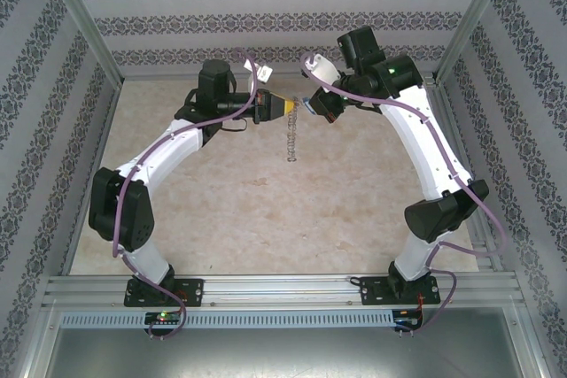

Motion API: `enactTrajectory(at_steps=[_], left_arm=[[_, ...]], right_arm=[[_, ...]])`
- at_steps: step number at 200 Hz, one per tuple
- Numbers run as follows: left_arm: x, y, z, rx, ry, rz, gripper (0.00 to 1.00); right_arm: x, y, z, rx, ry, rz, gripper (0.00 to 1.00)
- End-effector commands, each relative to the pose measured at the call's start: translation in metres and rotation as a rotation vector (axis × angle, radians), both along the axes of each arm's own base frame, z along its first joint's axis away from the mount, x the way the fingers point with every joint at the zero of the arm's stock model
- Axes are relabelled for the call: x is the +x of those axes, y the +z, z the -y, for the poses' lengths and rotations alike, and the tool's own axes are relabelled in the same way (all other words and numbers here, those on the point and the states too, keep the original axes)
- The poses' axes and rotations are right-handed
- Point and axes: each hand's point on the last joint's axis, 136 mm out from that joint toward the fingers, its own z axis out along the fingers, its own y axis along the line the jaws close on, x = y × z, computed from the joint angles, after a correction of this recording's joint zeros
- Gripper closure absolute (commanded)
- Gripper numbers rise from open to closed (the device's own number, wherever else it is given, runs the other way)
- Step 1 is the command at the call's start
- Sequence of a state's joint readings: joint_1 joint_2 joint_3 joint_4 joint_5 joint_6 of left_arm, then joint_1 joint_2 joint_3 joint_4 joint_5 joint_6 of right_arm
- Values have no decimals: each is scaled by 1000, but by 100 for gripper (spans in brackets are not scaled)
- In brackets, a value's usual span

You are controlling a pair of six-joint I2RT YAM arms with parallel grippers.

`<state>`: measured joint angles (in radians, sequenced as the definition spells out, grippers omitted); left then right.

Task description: Put the keys on the keyring

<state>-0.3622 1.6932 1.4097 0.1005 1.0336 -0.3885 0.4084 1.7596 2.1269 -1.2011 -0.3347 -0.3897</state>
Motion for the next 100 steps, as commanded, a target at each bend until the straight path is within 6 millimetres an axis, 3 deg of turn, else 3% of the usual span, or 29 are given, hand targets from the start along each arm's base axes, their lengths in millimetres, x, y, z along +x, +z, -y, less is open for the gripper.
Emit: enactTrajectory(at_steps=[1,46,100], left_arm=[[7,12,-14,-23,76,35,80],[16,5,-33,-27,185,27,57],[20,0,-71,-25,375,15,46]], right_arm=[[7,8,5,-27,-30,30,100],[18,-14,3,-68,-42,-13,100],[27,-40,-7,-84,-37,-73,100]])
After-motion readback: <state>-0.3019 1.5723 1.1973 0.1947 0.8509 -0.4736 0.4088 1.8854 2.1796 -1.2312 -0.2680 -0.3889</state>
